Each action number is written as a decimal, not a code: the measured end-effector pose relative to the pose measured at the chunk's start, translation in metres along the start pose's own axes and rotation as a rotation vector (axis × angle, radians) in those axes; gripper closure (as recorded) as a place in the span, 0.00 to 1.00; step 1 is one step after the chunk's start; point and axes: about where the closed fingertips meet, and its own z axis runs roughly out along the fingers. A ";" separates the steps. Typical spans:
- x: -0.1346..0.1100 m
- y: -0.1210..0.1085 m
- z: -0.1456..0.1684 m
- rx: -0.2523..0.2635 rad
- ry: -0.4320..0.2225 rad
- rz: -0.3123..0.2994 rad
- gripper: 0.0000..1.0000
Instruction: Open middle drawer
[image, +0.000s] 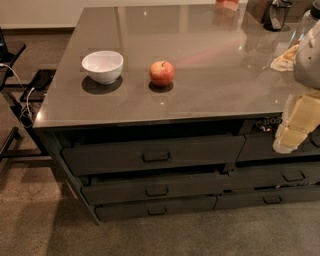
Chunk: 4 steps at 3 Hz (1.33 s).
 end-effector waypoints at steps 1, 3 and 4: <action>0.004 0.013 0.023 -0.024 -0.037 -0.035 0.00; 0.019 0.060 0.111 -0.117 -0.200 -0.182 0.00; 0.028 0.075 0.150 -0.163 -0.190 -0.200 0.00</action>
Offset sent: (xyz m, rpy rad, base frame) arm -0.0333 0.0088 -0.1370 0.1662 0.0158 0.3182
